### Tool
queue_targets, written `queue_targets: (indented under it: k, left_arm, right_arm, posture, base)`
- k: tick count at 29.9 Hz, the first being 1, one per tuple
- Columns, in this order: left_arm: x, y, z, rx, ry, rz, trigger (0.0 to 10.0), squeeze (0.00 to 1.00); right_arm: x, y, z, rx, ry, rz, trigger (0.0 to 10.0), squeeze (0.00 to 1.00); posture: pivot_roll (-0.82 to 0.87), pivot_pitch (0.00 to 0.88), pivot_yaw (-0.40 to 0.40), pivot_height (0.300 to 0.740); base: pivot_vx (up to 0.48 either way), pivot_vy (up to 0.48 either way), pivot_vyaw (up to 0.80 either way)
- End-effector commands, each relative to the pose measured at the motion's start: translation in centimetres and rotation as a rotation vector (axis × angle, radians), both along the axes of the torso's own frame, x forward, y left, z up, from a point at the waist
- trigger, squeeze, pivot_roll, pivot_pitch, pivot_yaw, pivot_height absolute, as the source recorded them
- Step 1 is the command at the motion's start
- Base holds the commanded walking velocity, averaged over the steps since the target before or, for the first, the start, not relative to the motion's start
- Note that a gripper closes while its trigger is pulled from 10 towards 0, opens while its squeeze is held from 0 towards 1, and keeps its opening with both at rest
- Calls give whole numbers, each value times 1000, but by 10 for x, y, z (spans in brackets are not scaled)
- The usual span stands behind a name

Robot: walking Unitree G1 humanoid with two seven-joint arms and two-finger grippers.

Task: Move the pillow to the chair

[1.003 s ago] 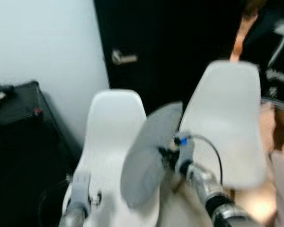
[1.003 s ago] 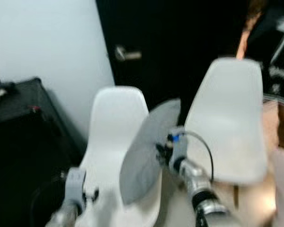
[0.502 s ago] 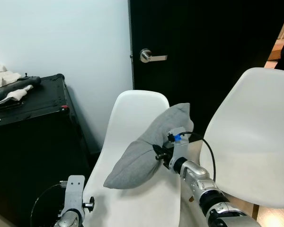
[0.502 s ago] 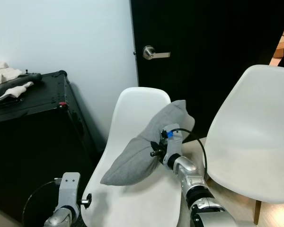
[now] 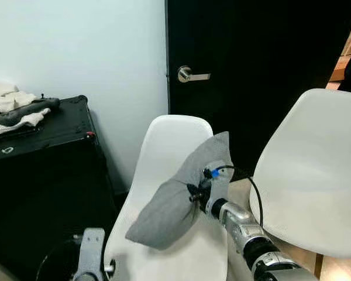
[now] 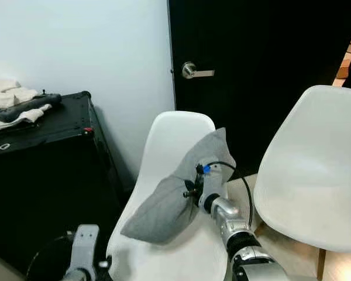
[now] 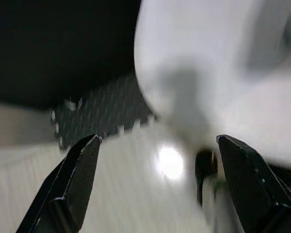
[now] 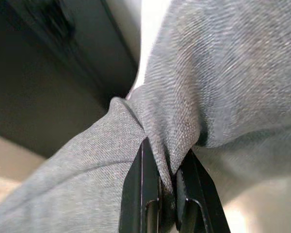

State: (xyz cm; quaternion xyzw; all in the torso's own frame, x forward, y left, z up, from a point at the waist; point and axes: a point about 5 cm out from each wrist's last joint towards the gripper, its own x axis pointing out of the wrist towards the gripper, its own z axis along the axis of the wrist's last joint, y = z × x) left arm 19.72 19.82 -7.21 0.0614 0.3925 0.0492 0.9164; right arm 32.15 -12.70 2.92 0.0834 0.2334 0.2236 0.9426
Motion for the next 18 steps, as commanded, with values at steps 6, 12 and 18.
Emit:
queue_targets:
  k: [6,12,18]
  left_arm:
    - [-1,1,-1,21,9,-4,10000,0]
    - [14,7,11,52,-75,16,10000,0]
    - [32,9,24,78,-158,14,10000,0]
  right_arm:
    - [9,11,12,179,2,-58,10000,0]
    - [16,15,20,377,38,-185,10000,0]
    - [15,13,16,445,115,-258,10000,0]
  posture:
    - [-97,21,25,726]
    - [-90,27,20,711]
    - [-86,31,19,691]
  base:
    - [0,0,0]
    - [0,0,0]
    - [0,0,0]
